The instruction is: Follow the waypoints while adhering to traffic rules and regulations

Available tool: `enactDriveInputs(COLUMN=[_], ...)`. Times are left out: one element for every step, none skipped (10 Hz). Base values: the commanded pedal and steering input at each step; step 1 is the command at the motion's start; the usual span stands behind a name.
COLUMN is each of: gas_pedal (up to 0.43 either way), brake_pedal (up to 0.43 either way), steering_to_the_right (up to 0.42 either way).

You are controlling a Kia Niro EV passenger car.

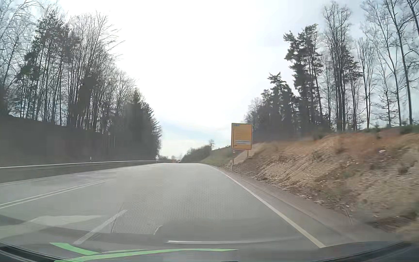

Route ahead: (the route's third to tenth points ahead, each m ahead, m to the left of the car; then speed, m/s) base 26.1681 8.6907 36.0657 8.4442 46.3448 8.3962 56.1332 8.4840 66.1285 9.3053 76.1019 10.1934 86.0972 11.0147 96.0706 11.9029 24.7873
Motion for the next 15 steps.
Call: enactDriveInputs(gas_pedal=[0.311,0.311,0.311,0.311,0.311,0.311,0.311,0.311,0.311,0.311,0.311,0.311,0.311,0.311,0.311], brake_pedal=[0.000,0.000,0.000,0.000,0.000,0.000,0.000,0.000,0.000,0.000,0.000,0.000,0.000,0.000,0.000], steering_to_the_right=[-0.007,-0.007,-0.007,-0.007,-0.007,-0.007,-0.007,-0.007,-0.007,-0.007,-0.006,-0.006,-0.005,-0.006,-0.005])
